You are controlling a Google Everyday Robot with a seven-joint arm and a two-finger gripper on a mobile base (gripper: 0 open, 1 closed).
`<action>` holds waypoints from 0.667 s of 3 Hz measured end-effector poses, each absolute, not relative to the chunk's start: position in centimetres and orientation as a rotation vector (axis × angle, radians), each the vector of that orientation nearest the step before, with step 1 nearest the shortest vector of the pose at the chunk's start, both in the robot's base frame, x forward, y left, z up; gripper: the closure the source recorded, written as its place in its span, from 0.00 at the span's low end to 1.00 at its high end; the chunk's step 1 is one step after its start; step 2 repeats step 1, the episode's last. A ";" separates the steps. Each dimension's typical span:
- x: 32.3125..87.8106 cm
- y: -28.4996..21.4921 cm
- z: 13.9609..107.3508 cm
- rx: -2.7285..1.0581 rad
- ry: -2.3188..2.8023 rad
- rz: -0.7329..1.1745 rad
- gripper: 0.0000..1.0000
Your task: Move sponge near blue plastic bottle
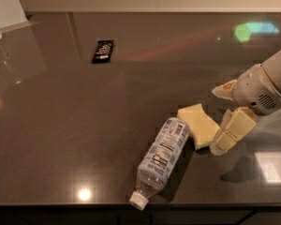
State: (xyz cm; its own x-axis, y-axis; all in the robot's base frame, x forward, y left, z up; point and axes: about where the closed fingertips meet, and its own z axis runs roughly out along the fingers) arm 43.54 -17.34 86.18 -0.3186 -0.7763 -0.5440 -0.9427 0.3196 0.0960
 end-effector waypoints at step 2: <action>43.5 -17.3 86.2 -1.525 2.192 0.567 0.00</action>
Offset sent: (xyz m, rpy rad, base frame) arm 0.0000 0.0000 0.0000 0.0000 0.0000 0.0000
